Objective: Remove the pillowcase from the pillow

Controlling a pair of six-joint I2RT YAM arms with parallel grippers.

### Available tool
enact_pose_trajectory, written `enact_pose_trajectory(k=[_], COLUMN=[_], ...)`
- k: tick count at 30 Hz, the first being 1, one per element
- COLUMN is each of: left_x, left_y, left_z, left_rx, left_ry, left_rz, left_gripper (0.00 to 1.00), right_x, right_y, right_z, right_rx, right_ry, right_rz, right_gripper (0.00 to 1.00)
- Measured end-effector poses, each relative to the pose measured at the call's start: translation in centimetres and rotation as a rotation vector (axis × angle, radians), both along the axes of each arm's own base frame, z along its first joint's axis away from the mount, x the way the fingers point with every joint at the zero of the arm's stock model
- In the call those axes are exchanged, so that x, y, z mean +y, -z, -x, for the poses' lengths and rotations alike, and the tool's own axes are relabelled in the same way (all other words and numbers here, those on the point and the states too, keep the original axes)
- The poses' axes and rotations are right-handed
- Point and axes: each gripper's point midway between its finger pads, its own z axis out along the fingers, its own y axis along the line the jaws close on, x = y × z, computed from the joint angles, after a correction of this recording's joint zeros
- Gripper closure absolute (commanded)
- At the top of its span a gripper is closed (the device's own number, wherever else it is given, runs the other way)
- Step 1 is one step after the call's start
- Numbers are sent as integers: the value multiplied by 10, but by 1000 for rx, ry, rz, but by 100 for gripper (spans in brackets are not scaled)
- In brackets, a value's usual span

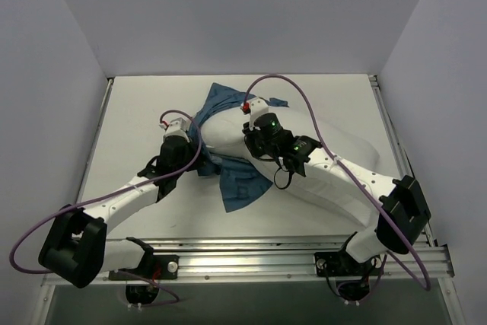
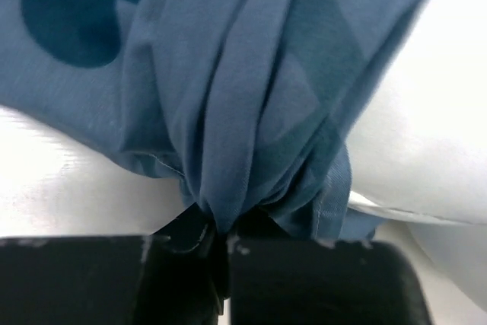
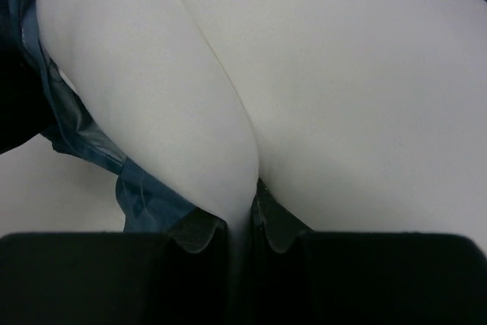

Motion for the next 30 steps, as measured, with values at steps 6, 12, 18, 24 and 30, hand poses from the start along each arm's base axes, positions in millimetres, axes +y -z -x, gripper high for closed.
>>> enact_pose_trajectory(k=[6,12,18,24,30], left_x=[27,99,154,173,192], left_y=[10,12,26,32,-3], left_z=[-13,-26,-25,-49,-97], left_rx=[18,10,37,97,106], left_ry=[-167,-492,-696,-764,-777], left_rz=[-19,27,-26,-85,-115], left_gripper=[98,93,92,93,93], right_x=[-7,-34,-56,-74,-80], right_y=[-9,-55,-80,-98,-157], right_z=[15,48,78,86,81], right_rx=[16,-31,-52,-60,-145], right_ry=[-59,-123,-174,-154,-124], right_rz=[14,-41,-79,-86,-139], right_gripper=[100,100,100,100,100])
